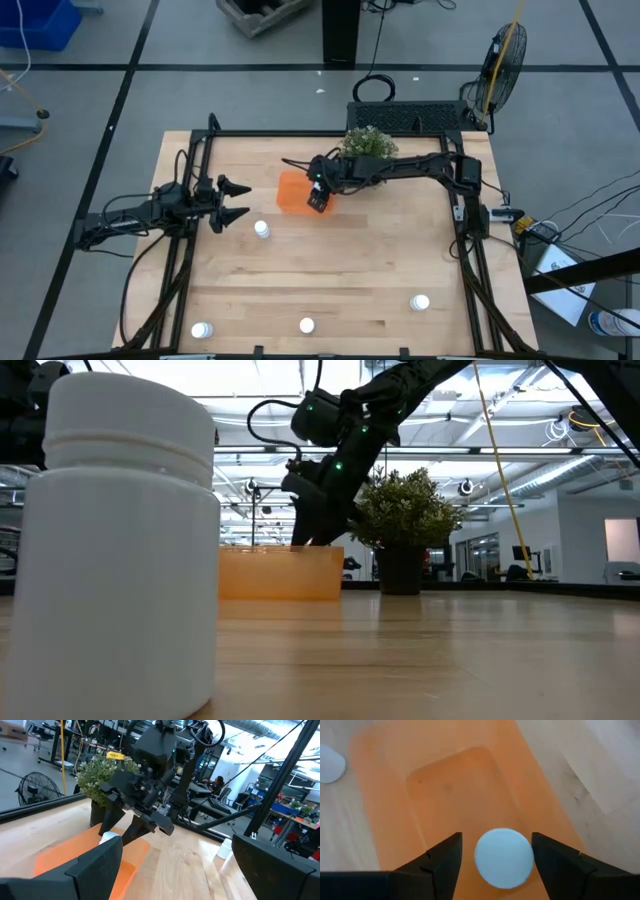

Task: Pick and place pill bottles into a basket
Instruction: Put the white pill bottle into the orange bin

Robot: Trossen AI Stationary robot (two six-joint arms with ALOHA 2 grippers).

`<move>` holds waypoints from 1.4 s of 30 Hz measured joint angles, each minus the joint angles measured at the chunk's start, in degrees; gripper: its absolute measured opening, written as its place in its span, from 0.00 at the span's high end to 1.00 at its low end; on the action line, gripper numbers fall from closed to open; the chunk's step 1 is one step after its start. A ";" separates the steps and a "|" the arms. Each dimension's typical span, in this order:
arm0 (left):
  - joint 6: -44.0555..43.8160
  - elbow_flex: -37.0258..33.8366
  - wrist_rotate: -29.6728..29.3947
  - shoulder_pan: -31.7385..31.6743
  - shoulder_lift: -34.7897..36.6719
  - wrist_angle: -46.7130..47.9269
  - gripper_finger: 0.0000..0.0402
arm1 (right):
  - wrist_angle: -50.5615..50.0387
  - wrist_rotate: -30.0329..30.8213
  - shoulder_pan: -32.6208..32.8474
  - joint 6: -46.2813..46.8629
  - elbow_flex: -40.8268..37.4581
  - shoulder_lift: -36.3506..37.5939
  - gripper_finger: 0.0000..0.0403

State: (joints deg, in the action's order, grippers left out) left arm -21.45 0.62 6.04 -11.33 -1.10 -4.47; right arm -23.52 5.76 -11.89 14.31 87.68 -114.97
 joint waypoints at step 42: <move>-0.62 0.00 0.01 0.01 0.00 0.48 0.06 | -28.68 4.76 34.58 28.79 -0.04 20.73 0.36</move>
State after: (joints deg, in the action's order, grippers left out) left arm -22.06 0.62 6.05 -11.32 -1.10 -3.99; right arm -52.20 10.52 22.70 43.10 87.64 -94.24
